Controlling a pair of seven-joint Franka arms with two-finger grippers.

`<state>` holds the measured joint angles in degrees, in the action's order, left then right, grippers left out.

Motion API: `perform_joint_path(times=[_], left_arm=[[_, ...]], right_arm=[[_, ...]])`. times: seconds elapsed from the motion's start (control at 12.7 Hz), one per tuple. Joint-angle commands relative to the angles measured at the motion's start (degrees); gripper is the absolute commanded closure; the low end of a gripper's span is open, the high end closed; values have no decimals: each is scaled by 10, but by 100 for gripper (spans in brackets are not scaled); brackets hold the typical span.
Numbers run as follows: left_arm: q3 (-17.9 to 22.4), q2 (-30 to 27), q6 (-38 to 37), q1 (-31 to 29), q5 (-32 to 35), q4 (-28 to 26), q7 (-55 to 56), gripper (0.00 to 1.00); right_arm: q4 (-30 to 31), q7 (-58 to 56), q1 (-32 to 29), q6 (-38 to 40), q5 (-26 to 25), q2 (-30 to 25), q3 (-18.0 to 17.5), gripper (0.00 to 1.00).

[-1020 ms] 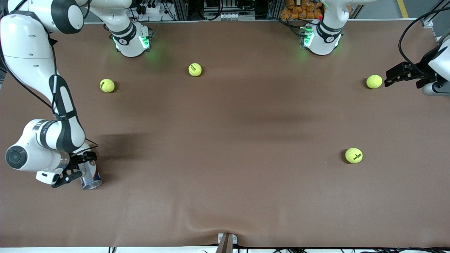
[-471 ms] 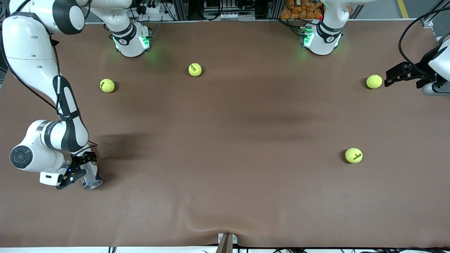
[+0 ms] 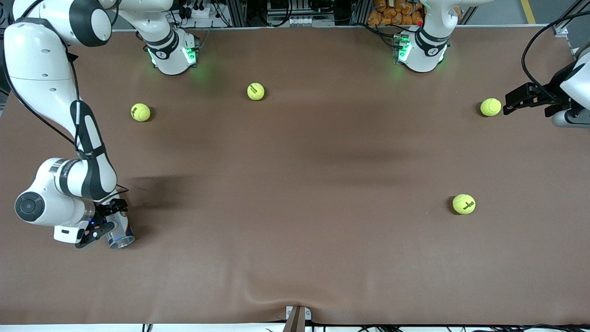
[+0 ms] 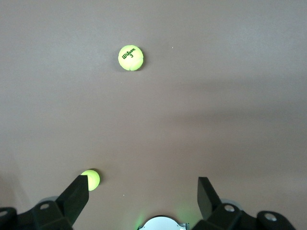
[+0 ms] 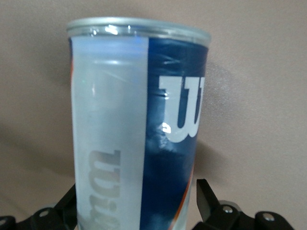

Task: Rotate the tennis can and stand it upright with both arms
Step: 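Close the right gripper around the tennis can body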

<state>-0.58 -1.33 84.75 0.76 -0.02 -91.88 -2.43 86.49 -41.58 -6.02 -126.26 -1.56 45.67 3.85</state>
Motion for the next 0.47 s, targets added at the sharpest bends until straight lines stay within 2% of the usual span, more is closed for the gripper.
perform_joint_path(times=[0.0, 0.24, 0.39], left_arm=[[-2, 2, -5, -4, -5, 6, -12, 0], [-2, 2, -5, -5, -5, 6, -12, 0], [-2, 3, -5, -4, -5, 6, -12, 0]], right_arm=[[-3, -7, -4, -2, 0, 8, -2, 0], [-3, -3, -4, -3, 1, 12, -2, 0], [-4, -3, -2, 0, 2, 12, -2, 17]])
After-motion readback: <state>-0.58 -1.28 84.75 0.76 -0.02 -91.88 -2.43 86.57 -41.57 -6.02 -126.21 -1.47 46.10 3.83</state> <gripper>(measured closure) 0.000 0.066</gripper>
